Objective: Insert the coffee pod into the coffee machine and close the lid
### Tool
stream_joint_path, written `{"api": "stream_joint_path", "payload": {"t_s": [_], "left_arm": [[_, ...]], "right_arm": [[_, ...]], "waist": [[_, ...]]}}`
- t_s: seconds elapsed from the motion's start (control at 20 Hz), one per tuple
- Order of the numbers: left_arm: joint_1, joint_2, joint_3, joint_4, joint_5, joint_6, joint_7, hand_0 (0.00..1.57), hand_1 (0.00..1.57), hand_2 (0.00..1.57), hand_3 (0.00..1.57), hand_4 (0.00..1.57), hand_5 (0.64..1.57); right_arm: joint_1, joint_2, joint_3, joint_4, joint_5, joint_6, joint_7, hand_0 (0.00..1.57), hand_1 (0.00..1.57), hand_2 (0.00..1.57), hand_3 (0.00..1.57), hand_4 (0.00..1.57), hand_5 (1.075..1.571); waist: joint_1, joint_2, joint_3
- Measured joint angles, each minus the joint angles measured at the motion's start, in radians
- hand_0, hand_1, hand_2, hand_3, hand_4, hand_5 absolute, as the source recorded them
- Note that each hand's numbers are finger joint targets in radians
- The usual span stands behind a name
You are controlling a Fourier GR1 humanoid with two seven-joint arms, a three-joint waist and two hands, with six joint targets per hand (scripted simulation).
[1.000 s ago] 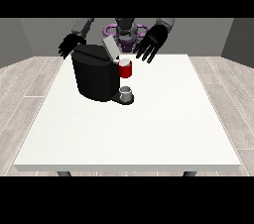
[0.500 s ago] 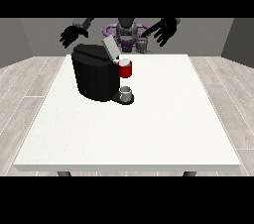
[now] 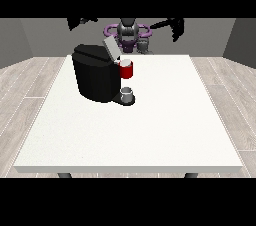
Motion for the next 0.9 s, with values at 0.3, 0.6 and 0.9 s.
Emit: {"api": "stream_joint_path", "payload": {"t_s": [0.3, 0.6, 0.9], "left_arm": [[0.077, -0.058, 0.004, -0.051, 0.065, -0.03, 0.013, 0.0, 0.0, 0.0, 0.0, 0.0, 1.571], [0.168, -0.093, -0.01, -0.14, 0.14, -0.069, 0.03, 0.0, 0.0, 0.0, 0.0, 0.0, 1.571], [0.251, -0.113, -0.072, -0.283, 0.208, -0.079, 0.075, 0.0, 0.0, 0.0, 0.0, 0.11, 1.571]], "right_arm": [[-0.049, -0.01, 0.02, -0.019, 0.002, 0.024, 0.044, 0.0, 0.0, 0.0, 0.0, 0.0, 1.571], [-0.095, -0.034, 0.035, -0.009, 0.032, 0.045, 0.069, 0.0, 0.0, 0.0, 0.0, 0.16, 1.571], [-0.139, -0.016, 0.044, 0.047, 0.051, 0.05, 0.062, 0.0, 0.0, 0.0, 0.0, 0.0, 1.571]], "waist": [[0.076, -0.019, 0.0004], [0.131, -0.014, 0.0006], [0.168, 0.012, 0.0008]]}}
